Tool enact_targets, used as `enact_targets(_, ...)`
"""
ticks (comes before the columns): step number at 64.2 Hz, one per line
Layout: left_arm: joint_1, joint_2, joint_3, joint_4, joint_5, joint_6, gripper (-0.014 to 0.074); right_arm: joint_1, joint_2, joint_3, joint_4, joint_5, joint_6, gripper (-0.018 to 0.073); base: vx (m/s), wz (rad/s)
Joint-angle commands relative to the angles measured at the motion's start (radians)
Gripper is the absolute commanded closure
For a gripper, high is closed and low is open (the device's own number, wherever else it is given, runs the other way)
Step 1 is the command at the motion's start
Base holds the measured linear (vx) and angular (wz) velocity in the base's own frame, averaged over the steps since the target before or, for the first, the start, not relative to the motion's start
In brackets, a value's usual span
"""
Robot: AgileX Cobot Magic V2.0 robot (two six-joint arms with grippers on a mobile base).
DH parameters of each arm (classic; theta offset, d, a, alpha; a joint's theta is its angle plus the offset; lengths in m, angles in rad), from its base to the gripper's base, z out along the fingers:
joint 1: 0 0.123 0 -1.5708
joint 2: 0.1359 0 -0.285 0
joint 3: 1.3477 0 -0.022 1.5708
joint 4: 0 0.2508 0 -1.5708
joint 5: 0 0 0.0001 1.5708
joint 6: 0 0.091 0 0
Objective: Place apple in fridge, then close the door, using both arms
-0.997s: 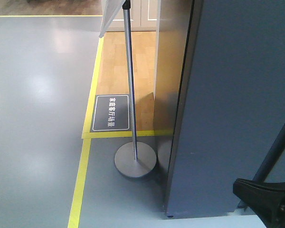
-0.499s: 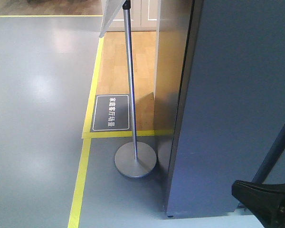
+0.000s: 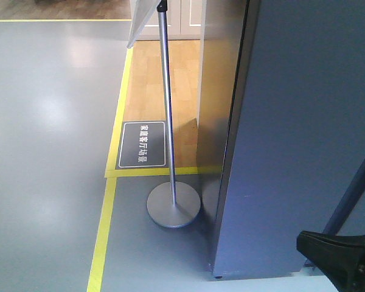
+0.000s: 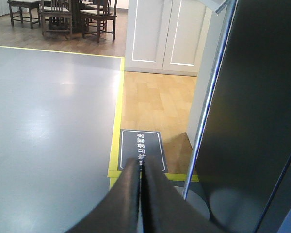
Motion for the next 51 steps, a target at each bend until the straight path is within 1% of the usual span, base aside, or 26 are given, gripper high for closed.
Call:
enact_targets(1, 0.001, -0.01, 0.028, -0.003, -0.068, -0.009, 0.0604, -0.001, 0.006, -0.024, 0.054, -0.005, -0.005, 0.0563, 0.0, 0.0)
enact_targets(43, 0.001, -0.006, 0.028, -0.003, -0.068, -0.009, 0.0604, -0.001, 0.006, -0.024, 0.054, -0.005, -0.006, 0.0563, 0.0, 0.0)
enact_targets(51, 0.001, -0.006, 0.028, -0.003, -0.068, -0.009, 0.0604, -0.001, -0.023, -0.024, 0.047, -0.018, -0.006, 0.0563, 0.0, 0.0)
